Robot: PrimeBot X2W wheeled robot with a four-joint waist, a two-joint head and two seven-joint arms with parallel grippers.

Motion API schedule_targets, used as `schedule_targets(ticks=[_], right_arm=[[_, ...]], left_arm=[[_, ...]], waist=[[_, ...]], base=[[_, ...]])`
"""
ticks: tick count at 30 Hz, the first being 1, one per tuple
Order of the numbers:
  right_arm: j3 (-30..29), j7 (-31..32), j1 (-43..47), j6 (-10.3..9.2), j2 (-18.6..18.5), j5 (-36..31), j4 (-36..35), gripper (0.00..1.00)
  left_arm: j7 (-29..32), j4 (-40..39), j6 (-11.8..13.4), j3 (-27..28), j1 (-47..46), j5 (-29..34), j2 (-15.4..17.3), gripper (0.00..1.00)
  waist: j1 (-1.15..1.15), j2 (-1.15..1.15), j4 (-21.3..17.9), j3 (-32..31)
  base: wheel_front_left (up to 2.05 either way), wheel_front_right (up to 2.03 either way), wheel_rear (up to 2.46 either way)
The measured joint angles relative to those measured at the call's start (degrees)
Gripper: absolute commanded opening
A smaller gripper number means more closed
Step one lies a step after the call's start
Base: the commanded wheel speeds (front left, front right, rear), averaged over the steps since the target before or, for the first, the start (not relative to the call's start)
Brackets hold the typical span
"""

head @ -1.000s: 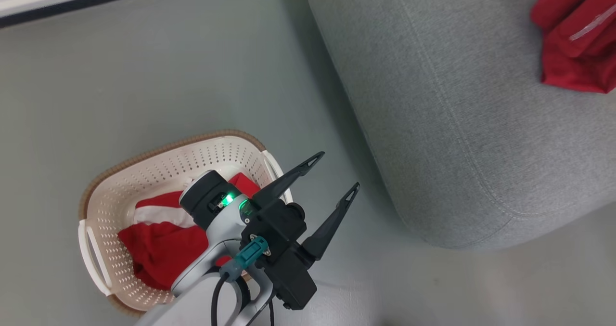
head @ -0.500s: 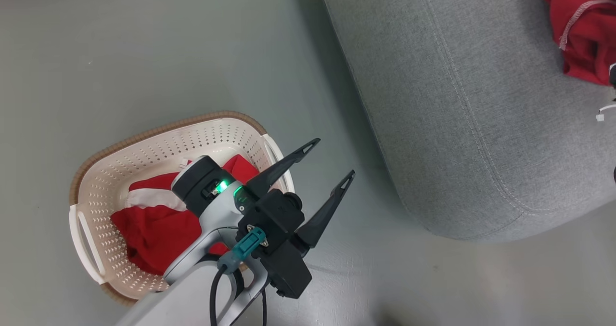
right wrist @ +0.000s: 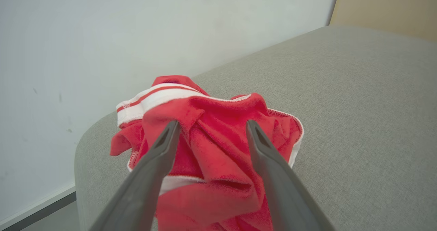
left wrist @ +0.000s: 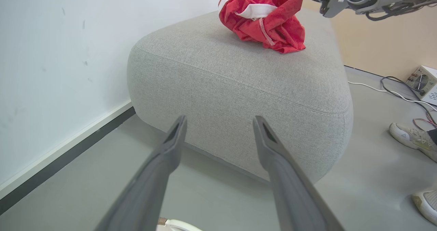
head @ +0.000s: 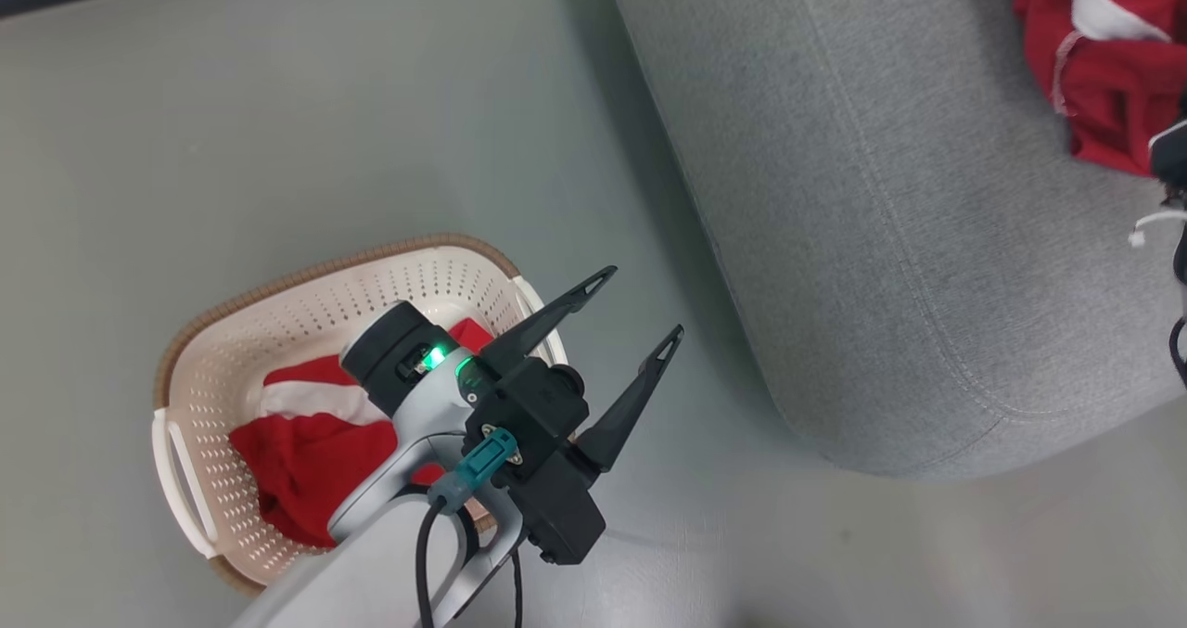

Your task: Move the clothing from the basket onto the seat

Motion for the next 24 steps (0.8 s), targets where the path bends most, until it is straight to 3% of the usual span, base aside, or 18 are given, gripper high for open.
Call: schedule_targets(ticks=[8, 24], right_arm=[[0.9, 0.0, 5.2, 0.57, 0.2, -2.0, -0.5, 1.0], [3.8, 0.0, 20.1, 1.24, 3.6, -6.6, -13.9, 1.0]], left_arm=[[-2.5, 3.3, 0.2, 0.1, 0.2, -0.7, -1.6, 1.0], [-7.9, 9.4, 5.6, 4.9, 7.5, -6.0, -4.4, 1.0]], waist=[[0.0, 0.0, 0.3, -3.6], [-0.01, -0.01, 3.4, -13.7]], base=[[0.0, 0.0, 0.0], [0.0, 0.0, 0.0]])
